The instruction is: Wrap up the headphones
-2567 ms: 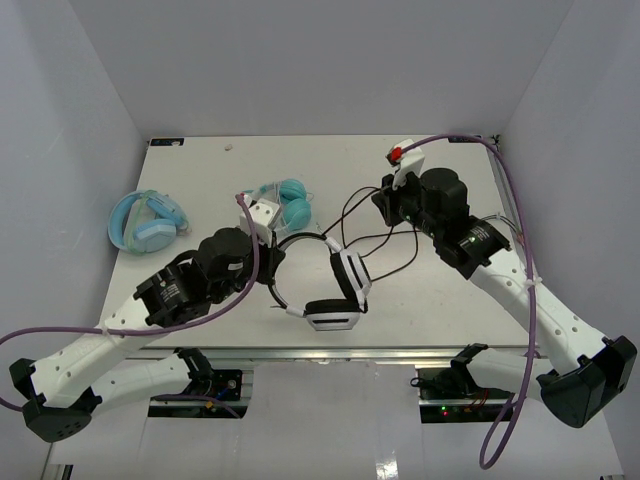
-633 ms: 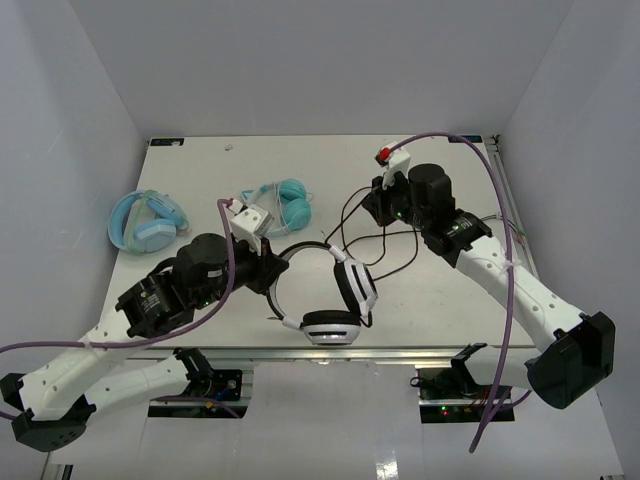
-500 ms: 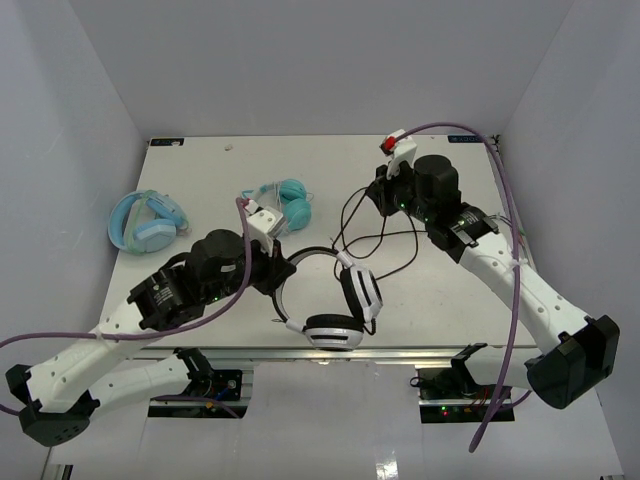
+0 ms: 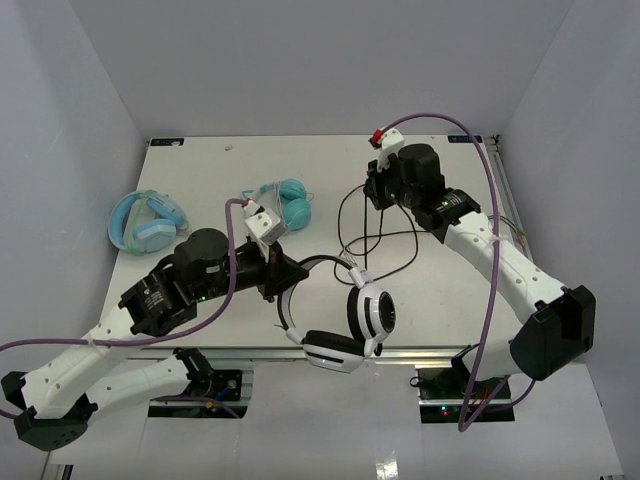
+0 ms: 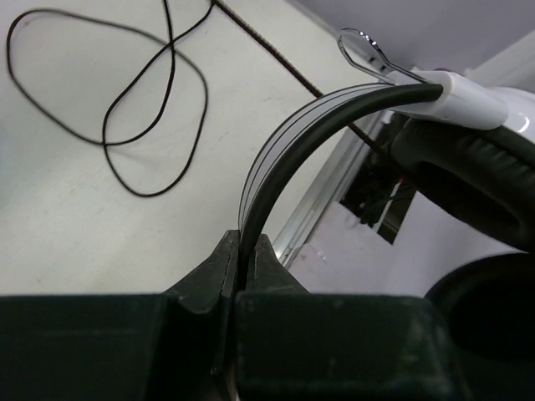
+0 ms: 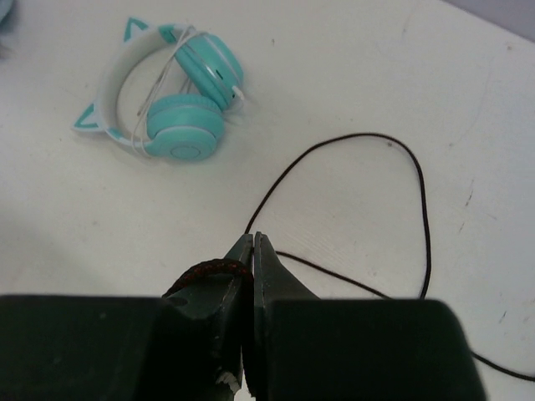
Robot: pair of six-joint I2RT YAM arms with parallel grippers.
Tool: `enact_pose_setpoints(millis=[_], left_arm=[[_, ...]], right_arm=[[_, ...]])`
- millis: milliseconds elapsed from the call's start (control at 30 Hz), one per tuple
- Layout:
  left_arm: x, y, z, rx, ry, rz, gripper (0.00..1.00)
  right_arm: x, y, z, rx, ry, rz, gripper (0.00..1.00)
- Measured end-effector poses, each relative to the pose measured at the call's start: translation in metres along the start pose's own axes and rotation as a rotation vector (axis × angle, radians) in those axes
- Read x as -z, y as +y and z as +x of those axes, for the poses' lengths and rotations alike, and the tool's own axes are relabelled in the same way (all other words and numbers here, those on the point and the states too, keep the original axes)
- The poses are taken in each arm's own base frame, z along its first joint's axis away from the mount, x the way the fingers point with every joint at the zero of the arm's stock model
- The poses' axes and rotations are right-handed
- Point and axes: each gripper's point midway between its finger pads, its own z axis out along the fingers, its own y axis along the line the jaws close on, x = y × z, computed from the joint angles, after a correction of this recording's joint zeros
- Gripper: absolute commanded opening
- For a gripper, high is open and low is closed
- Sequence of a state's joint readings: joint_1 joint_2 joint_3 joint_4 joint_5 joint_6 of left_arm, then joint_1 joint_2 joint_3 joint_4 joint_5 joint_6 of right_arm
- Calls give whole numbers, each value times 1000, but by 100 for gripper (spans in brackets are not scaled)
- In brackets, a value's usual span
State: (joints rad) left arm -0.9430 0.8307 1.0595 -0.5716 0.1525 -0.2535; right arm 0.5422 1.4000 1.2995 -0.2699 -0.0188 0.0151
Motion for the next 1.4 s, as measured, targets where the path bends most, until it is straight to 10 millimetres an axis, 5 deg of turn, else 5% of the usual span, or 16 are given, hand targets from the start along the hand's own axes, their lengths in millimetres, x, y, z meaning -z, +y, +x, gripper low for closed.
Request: enact_pose_setpoints(millis=[300, 567, 1000, 1233, 1400], left_arm=[[25, -51, -61, 17, -165, 216, 0], [27, -53, -78, 32, -215, 209, 0], [12, -42, -41, -17, -139, 200, 0], [-26, 28, 20, 10, 117, -147, 0], [-44, 85, 68, -6, 312, -427, 0]], right_arm=[[26, 17, 47, -18, 37, -85, 8], [53, 20, 25, -13, -92, -95, 8], [24, 15, 31, -10, 0, -84, 8], [30, 11, -18, 3, -65, -56, 8], [41, 11, -20, 4, -66, -53, 8]])
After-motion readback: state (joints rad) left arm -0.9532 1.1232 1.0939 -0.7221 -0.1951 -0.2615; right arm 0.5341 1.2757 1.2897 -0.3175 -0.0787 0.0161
